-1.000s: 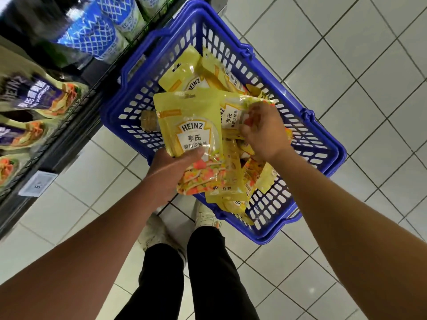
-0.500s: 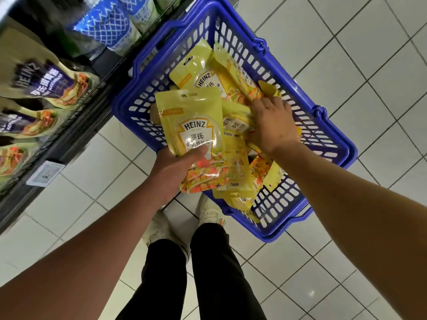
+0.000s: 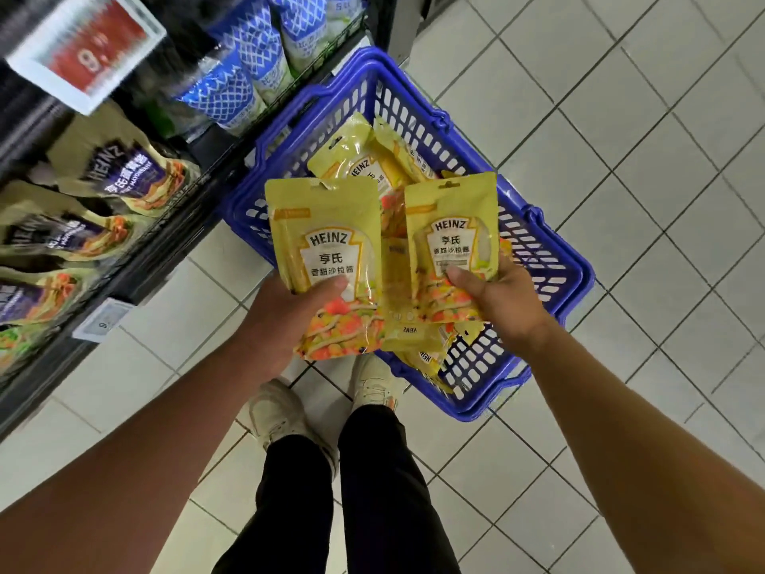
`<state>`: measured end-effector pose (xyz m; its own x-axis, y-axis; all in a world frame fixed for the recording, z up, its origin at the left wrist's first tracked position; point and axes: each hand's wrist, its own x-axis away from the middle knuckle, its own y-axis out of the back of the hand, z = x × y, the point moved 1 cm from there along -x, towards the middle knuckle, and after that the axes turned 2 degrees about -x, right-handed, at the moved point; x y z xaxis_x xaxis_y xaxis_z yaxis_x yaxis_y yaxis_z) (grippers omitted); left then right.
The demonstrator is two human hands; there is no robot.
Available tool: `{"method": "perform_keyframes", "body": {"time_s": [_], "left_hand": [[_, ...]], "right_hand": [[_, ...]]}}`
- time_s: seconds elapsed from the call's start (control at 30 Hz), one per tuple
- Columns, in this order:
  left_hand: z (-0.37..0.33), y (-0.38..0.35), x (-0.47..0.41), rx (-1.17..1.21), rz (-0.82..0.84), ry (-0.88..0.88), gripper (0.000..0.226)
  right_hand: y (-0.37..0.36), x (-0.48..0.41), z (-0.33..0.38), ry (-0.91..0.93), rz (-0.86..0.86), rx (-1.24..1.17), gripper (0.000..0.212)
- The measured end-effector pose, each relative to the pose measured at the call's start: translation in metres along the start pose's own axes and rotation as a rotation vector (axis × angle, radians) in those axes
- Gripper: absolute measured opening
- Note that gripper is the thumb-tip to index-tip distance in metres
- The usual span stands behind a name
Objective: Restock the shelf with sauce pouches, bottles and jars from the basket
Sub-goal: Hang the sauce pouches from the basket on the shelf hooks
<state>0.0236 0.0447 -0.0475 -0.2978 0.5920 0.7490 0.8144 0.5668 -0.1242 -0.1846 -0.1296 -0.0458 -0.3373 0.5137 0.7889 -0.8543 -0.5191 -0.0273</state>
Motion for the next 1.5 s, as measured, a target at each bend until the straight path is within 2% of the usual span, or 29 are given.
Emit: {"method": "perform_keyframes", "body": {"time_s": [0.1, 0.2, 0.33, 0.47, 0.63, 0.73, 0.83, 0.97, 1.13, 1.27, 1.4, 1.5], "left_hand": [[-0.023, -0.001, 0.026, 0.032, 0.039, -0.041, 0.042], [-0.050, -0.001, 0.058, 0.083, 0.119, -0.076, 0.048], [-0.094, 0.002, 0.110, 0.055, 0.171, -0.144, 0.055], [-0.138, 0.006, 0.167, 0.023, 0.140, -0.229, 0.045], [-0.184, 0.016, 0.235, 0.041, 0.073, -0.307, 0.049], [-0.205, 0.019, 0.280, 0.058, -0.027, -0.337, 0.050], [-0.221, 0.015, 0.325, 0.043, -0.183, -0.363, 0.048], [-0.233, 0.003, 0.386, 0.149, -0.306, -0.444, 0.047], [-0.231, -0.009, 0.469, 0.268, -0.408, -0.583, 0.064], [-0.223, -0.011, 0.541, 0.344, -0.567, -0.688, 0.063], [-0.205, -0.007, 0.614, 0.422, -0.730, -0.782, 0.058], [-0.190, -0.002, 0.666, 0.493, -0.856, -0.851, 0.071]], "right_hand": [[-0.006, 0.044, 0.015, 0.006, 0.022, -0.124, 0.048], [-0.018, 0.090, 0.038, 0.039, 0.066, -0.213, 0.061], [-0.032, 0.151, 0.080, 0.092, 0.088, -0.253, 0.064], [-0.046, 0.207, 0.125, 0.163, 0.119, -0.263, 0.051], [-0.066, 0.268, 0.174, 0.259, 0.143, -0.247, 0.045], [-0.077, 0.301, 0.195, 0.319, 0.218, -0.239, 0.029], [-0.088, 0.331, 0.216, 0.354, 0.294, -0.209, 0.036], [-0.103, 0.370, 0.246, 0.376, 0.426, -0.129, 0.051], [-0.127, 0.420, 0.281, 0.430, 0.638, 0.002, 0.043], [-0.156, 0.468, 0.297, 0.467, 0.825, 0.113, 0.029], [-0.193, 0.523, 0.295, 0.521, 0.978, 0.256, 0.033], [-0.224, 0.567, 0.284, 0.558, 1.073, 0.328, 0.031]]}}
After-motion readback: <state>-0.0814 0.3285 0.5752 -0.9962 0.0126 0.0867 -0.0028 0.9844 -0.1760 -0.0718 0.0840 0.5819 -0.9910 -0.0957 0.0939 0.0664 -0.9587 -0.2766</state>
